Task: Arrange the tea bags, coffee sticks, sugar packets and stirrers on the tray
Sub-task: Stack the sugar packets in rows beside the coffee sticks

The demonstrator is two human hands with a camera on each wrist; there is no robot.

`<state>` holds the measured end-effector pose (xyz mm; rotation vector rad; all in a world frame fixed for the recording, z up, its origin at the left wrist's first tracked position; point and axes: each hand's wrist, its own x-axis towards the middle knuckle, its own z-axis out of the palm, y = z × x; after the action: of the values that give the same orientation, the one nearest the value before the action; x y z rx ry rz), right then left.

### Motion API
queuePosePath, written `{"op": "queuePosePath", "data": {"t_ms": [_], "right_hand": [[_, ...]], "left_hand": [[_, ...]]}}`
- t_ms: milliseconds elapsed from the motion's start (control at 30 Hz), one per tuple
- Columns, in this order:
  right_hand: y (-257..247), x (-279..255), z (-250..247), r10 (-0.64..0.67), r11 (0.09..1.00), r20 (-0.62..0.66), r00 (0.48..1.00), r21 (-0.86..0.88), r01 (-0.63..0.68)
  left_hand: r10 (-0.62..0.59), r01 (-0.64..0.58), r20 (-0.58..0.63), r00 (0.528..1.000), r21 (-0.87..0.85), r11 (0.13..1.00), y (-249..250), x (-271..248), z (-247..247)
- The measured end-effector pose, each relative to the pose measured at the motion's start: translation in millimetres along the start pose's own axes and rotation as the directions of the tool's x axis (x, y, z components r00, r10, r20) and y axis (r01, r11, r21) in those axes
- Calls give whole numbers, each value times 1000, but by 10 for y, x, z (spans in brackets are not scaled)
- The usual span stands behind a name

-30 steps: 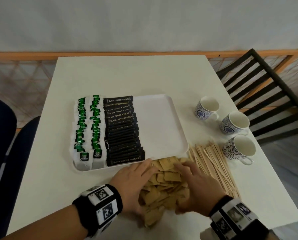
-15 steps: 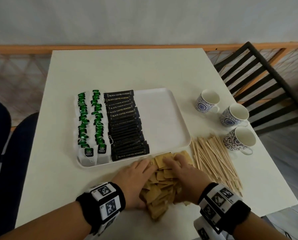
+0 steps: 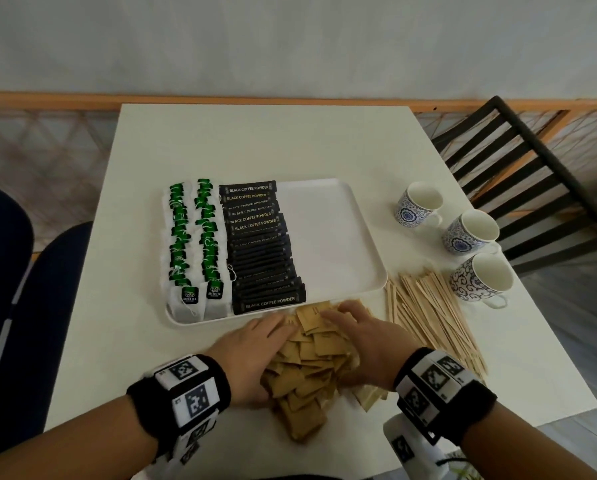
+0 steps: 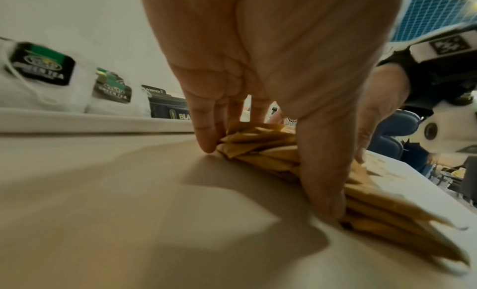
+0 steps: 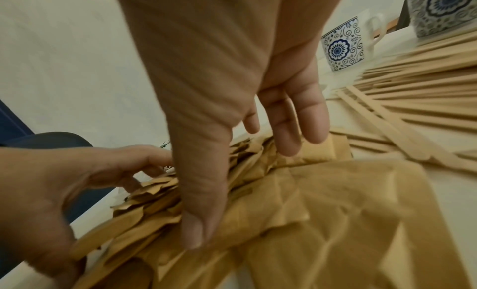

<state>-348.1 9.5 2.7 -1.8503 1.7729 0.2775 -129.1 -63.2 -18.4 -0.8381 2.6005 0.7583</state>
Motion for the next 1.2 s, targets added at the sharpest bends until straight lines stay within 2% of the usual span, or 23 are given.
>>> {"op": "queuePosePath", "data": {"t_ms": [200,300,400,500,600,833,967,1133,1200], "right_hand": [[68,167,13,-98,983,8,995,-155,98],[86,237,27,-128,983,15,992,-134,128],[118,270,-55,-172,979,31,985,-108,175],[137,316,-144,-217,959,63,974,-173,225],[147,381,-189,-256,936,65,965,-231,264],[132,453,-182,-284,926,-1,959,-259,274],[132,469,-224,-300,926,-79,951,-262,271],[232,398,-301,-264,963,-195,945,-116,245],[255,392,-283,-251,966,-182,951,-110,234]], "left_hand": [[-53,56,33,998,-91,994,-5,71,-52],[-66,65,-5,998,-165,984,-29,107,-61],[-115,114,5,993,-182,977,-17,131,-133],[-158,158,20,987,-223,962,-4,161,-205],[-162,162,16,987,-195,967,23,200,-258],[-248,227,-76,966,-217,949,41,278,-214],[-250,210,-118,961,-272,939,12,267,-211],[-259,160,-215,942,-391,906,-36,136,-195],[-265,165,-210,941,-400,902,-44,113,-133]]}}
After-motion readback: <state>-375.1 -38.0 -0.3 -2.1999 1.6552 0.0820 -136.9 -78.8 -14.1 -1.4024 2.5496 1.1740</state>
